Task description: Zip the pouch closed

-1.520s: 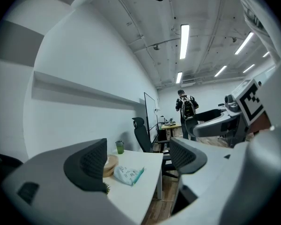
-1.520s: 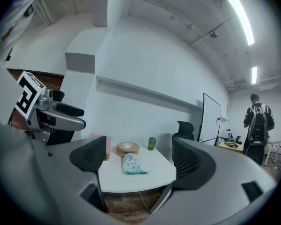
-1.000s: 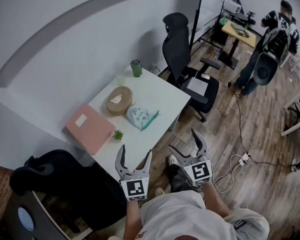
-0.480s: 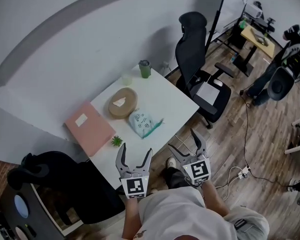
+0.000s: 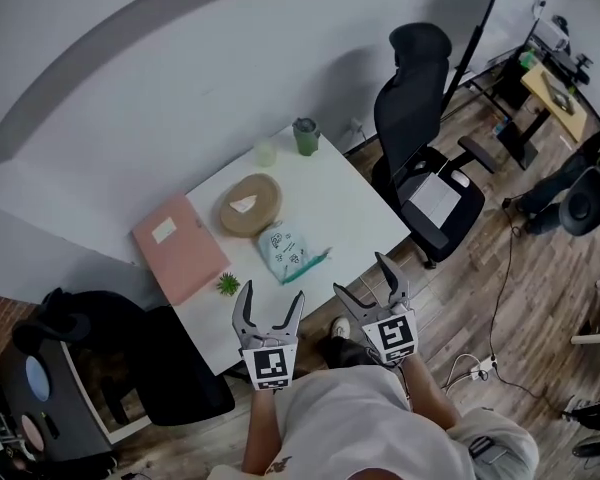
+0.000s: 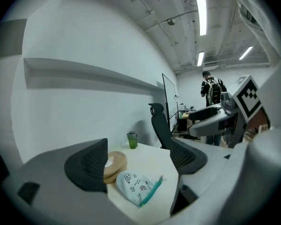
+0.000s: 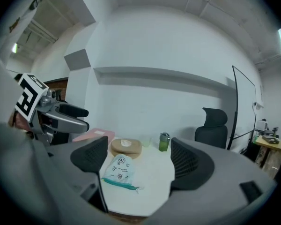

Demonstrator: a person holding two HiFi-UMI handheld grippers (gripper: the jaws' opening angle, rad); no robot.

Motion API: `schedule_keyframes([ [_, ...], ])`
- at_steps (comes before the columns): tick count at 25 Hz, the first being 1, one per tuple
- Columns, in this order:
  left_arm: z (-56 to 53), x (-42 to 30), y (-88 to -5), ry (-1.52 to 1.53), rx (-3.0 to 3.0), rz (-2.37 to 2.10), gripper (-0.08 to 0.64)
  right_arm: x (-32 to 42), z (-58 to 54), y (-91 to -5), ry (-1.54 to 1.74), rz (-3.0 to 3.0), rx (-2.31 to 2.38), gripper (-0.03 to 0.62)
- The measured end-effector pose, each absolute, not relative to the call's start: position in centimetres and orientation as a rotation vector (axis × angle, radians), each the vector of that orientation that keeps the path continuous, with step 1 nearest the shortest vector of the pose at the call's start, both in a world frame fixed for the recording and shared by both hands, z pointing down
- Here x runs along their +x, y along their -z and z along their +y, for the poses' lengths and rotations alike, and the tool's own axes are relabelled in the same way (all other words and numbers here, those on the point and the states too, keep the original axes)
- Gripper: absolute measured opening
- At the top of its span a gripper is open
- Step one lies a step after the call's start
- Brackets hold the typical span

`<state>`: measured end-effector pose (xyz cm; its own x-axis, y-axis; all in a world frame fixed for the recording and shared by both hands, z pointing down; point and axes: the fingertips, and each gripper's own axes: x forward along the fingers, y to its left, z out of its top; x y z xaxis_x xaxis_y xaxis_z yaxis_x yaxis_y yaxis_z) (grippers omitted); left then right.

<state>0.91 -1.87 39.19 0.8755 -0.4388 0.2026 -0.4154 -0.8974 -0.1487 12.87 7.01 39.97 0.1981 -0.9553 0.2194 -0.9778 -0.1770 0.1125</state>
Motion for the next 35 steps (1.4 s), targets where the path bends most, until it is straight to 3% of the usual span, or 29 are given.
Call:
schedule_keyframes([
  [14, -4.5, 3.6, -44.0, 0.495, -2.96, 0.796, 0.405, 16.3, 2.5, -44.6, -0.209, -1.952, 2.043, 0.374],
  [35, -9.1, 8.3, -55.8, 0.785, -3.148, 0.638, 0.385, 19.0, -3.6, -55.9, -0.377, -1.874, 1.611, 0.32],
])
